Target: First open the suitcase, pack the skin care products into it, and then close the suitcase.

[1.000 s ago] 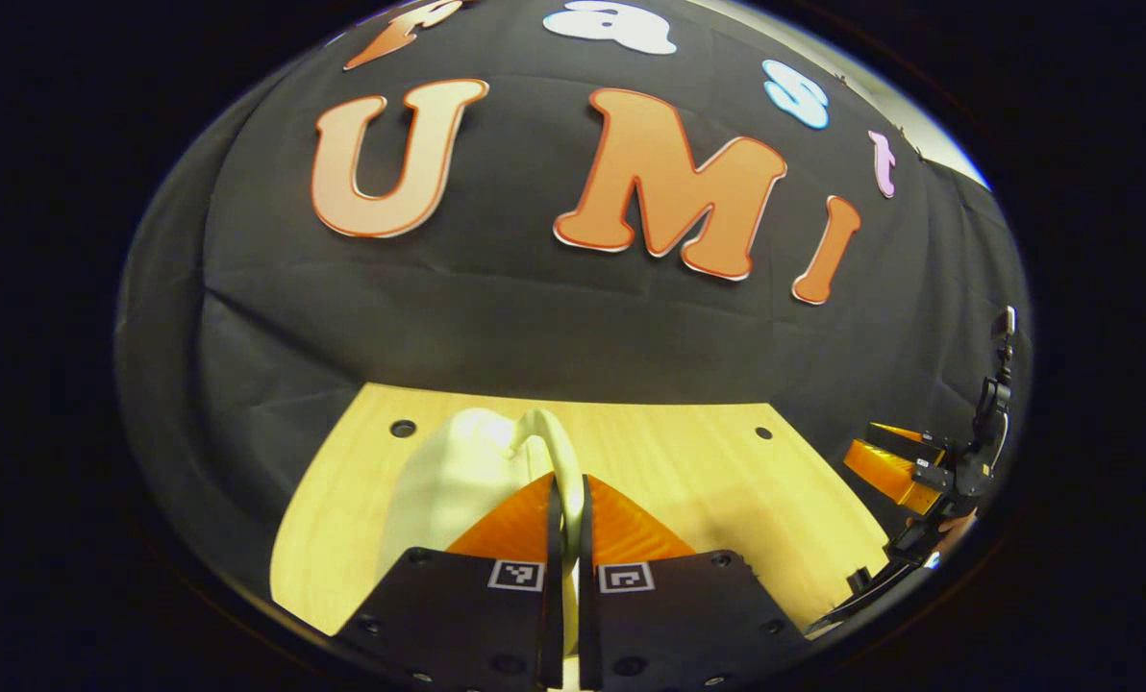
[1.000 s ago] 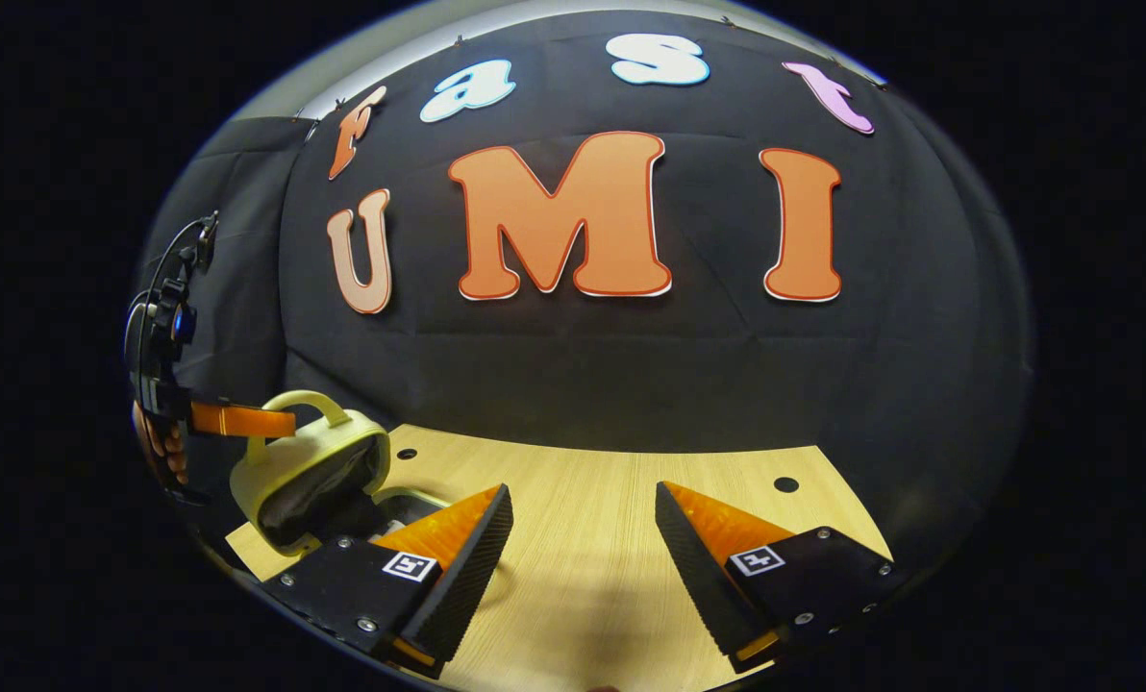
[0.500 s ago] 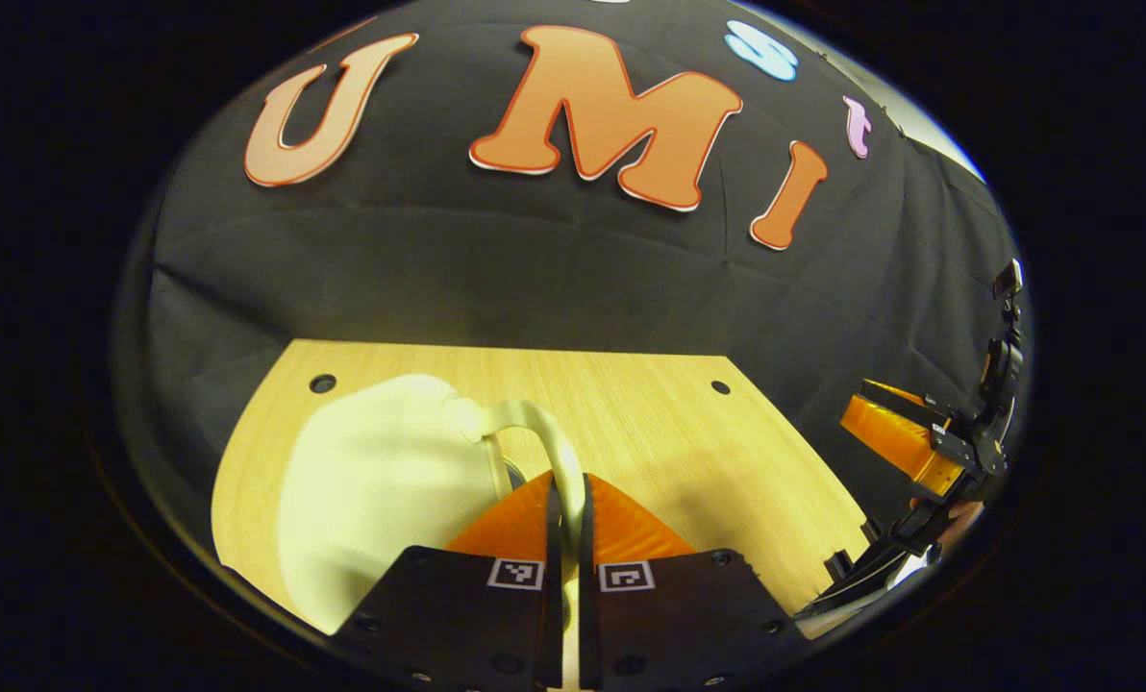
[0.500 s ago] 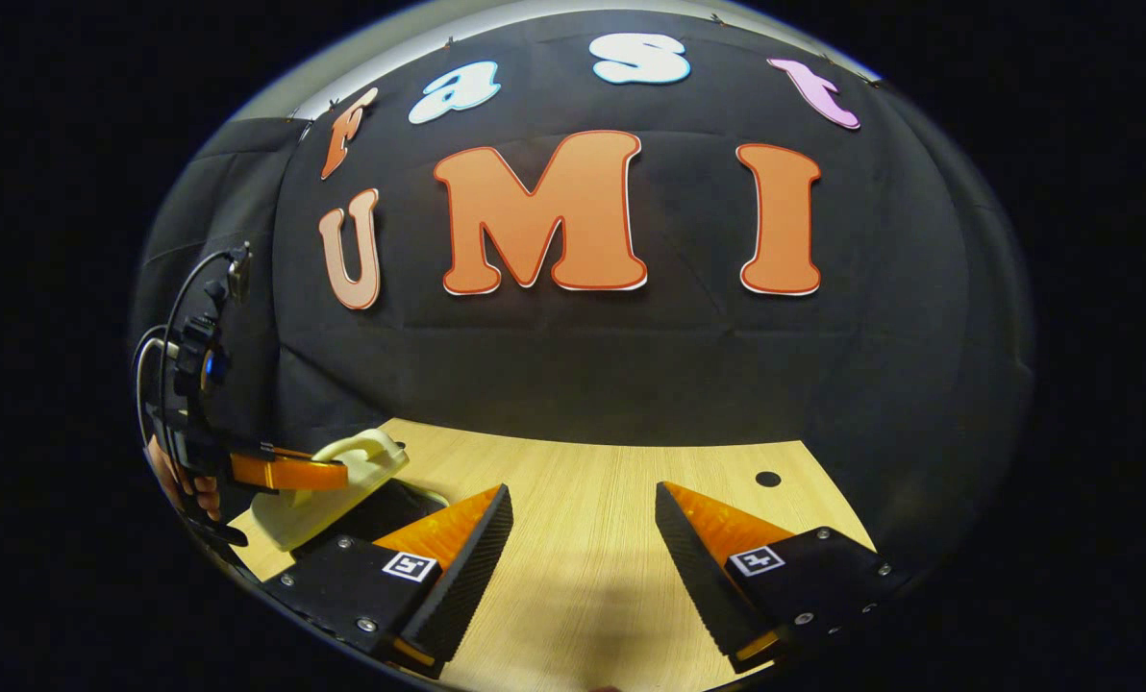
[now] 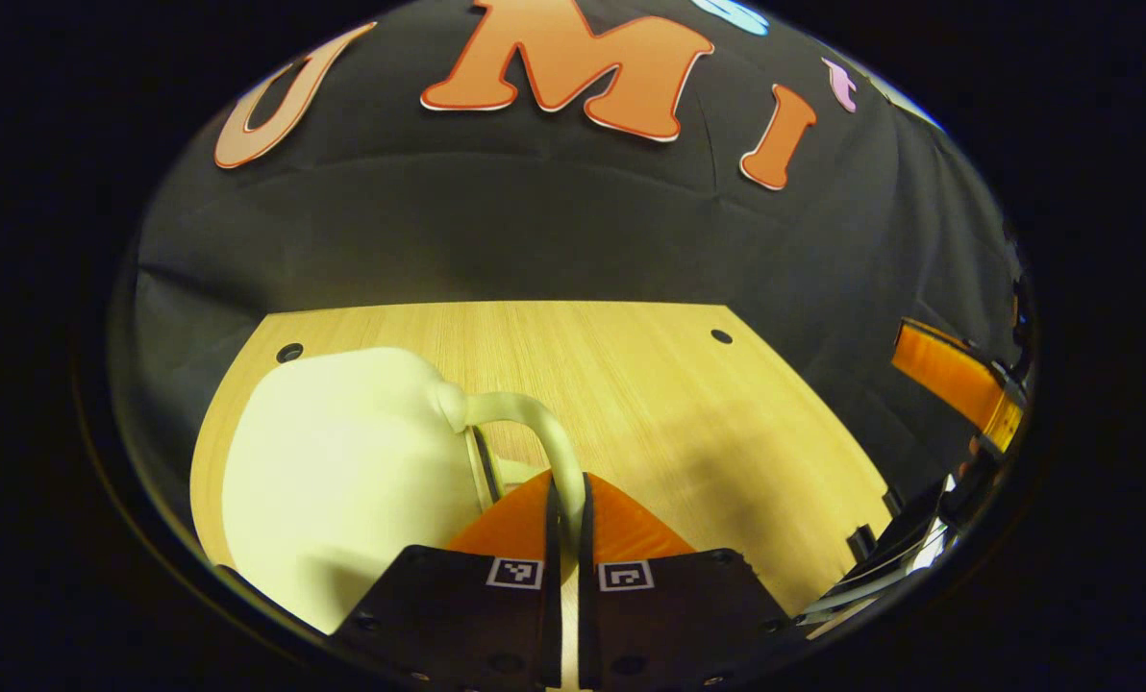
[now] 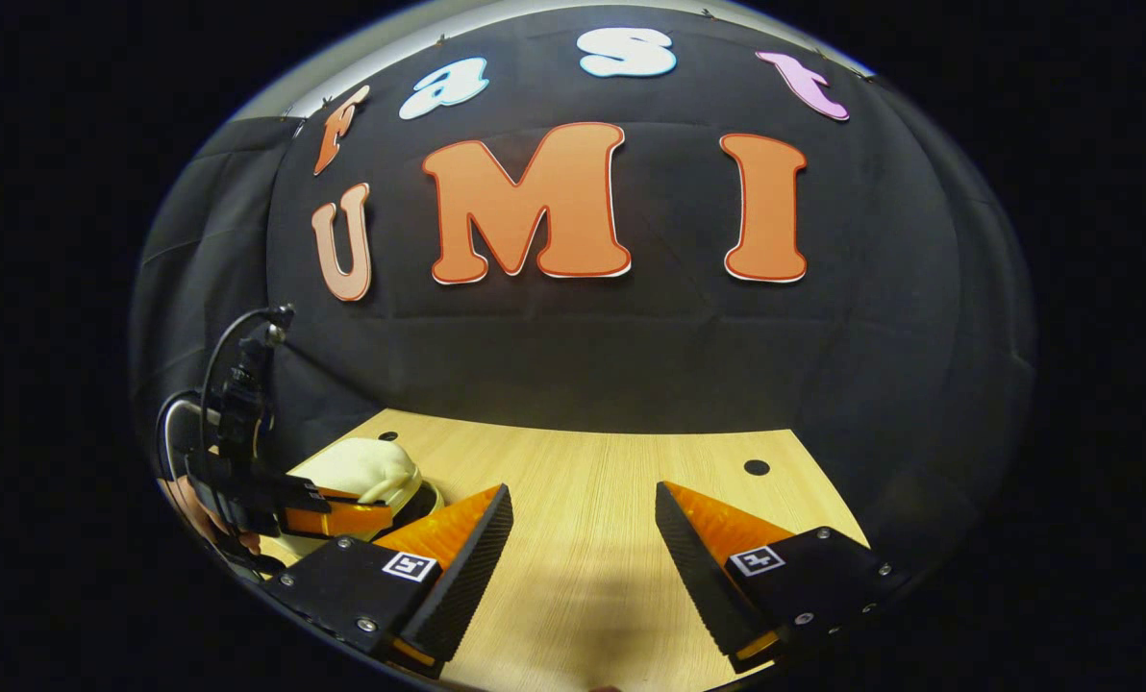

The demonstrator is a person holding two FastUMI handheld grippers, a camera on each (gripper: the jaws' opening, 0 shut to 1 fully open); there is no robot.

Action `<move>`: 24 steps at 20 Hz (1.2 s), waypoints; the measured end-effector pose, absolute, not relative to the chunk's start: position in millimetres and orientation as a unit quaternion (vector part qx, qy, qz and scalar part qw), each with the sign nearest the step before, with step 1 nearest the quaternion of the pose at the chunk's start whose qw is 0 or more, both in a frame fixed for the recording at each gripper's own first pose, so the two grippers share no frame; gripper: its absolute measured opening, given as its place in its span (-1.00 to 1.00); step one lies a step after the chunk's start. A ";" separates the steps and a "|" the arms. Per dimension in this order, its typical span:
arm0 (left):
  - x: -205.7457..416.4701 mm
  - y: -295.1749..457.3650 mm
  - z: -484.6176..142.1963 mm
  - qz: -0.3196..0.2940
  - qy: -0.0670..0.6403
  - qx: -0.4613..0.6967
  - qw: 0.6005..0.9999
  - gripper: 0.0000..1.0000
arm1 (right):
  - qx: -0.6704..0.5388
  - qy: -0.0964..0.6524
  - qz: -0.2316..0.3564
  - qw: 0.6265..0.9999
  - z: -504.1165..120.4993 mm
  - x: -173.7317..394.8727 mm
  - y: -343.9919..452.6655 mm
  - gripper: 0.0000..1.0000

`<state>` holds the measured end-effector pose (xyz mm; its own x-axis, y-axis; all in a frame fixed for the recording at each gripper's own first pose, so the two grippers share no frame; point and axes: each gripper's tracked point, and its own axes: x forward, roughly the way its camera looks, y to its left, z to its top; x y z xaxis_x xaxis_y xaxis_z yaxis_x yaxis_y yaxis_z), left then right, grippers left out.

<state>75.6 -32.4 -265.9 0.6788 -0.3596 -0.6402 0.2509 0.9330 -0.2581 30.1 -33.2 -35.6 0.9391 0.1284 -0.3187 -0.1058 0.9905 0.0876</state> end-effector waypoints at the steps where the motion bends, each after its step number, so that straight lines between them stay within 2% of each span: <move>1: 73.9 -37.4 -273.9 -0.166 0.370 -0.063 0.912 -0.86 | 0.035 0.165 0.061 0.984 -36.5 30.0 -33.3 0.90; 6: 67.5 -52.0 -311.2 -0.166 0.397 -0.047 0.901 -0.86 | 0.040 0.175 0.054 0.982 -42.4 28.3 -43.7 0.91; 8: 68.1 -58.0 -316.9 -0.167 0.400 -0.039 0.900 -0.73 | 0.042 0.175 0.048 0.983 -42.4 29.6 -49.4 0.90; 9: 69.9 -60.7 -315.4 -0.169 0.396 -0.037 0.902 -0.60 | 0.042 0.174 0.045 0.983 -42.4 30.1 -52.1 0.91; 12: 71.9 -63.0 -308.2 -0.167 0.387 -0.020 0.907 -0.51 | 0.041 0.173 0.039 0.983 -43.0 32.3 -57.8 0.90; 13: 71.7 -65.5 -306.5 -0.172 0.386 -0.020 0.906 -0.31 | 0.042 0.172 0.038 0.983 -42.2 33.3 -57.8 0.90; 14: 69.4 -65.3 -304.4 -0.175 0.384 -0.021 0.906 -0.22 | 0.044 0.170 0.038 0.984 -41.4 33.8 -58.3 0.91; 15: 69.5 -62.5 -302.7 -0.173 0.383 -0.020 0.907 -0.02 | 0.045 0.168 0.037 0.984 -40.9 34.5 -58.3 0.91; 18: 70.9 -60.8 -295.1 -0.169 0.373 -0.023 0.912 0.12 | 0.044 0.163 0.037 0.985 -37.9 36.6 -56.2 0.90; 20: 72.6 -58.3 -286.3 -0.165 0.365 -0.031 0.915 0.41 | 0.042 0.162 0.040 0.985 -36.8 38.9 -52.3 0.89; 21: 74.4 -56.9 -281.2 -0.164 0.362 -0.036 0.917 0.48 | 0.042 0.162 0.042 0.985 -35.8 40.1 -50.0 0.89; 24: 80.3 -44.4 -259.5 -0.141 0.339 -0.043 0.929 0.63 | 0.042 0.158 0.045 0.986 -31.8 41.4 -43.1 0.89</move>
<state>80.3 -44.4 -259.5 0.7306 -0.2918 -0.6172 0.2330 0.9563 -0.1763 41.4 -43.1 -31.8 0.9461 0.1013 -0.3077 -0.0749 0.9925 0.0965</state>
